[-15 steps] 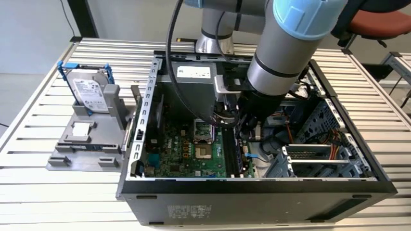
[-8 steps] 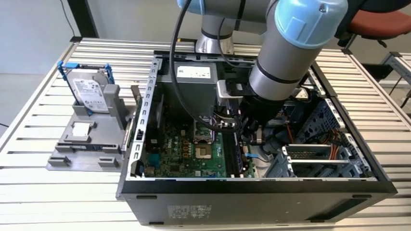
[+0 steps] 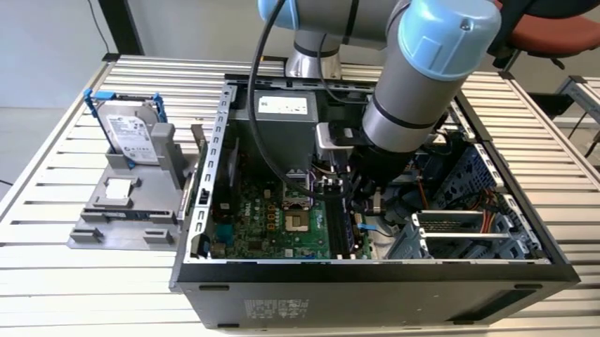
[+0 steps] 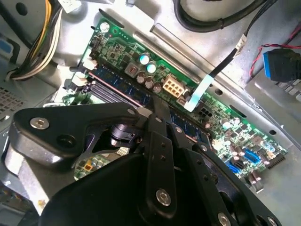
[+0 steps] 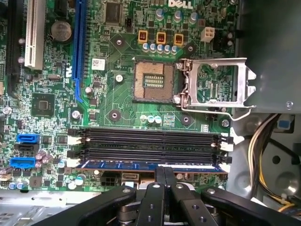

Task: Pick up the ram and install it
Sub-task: 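Press down the ram until it locks into place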

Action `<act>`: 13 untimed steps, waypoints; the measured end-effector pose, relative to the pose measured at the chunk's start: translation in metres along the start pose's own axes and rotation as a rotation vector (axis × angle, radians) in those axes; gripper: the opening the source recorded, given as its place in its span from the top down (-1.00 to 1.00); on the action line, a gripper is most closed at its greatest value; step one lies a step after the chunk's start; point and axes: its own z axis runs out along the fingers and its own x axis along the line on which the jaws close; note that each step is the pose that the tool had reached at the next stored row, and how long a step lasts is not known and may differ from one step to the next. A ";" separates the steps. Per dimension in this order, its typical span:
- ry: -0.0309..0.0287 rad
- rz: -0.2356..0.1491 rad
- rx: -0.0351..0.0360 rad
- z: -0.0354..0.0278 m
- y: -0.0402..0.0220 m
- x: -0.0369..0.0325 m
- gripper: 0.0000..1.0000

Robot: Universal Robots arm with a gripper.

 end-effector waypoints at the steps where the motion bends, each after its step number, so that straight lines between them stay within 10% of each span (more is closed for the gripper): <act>1: 0.0002 0.000 0.0000 0.0019 -0.0002 0.0002 1.00; 6: 0.0057 0.000 -0.0010 0.0043 -0.0006 -0.0003 1.00; 8: -0.0038 0.000 0.0015 -0.0003 -0.0003 -0.0007 1.00; 13: -0.0015 0.000 0.0008 -0.0236 0.0009 -0.0019 1.00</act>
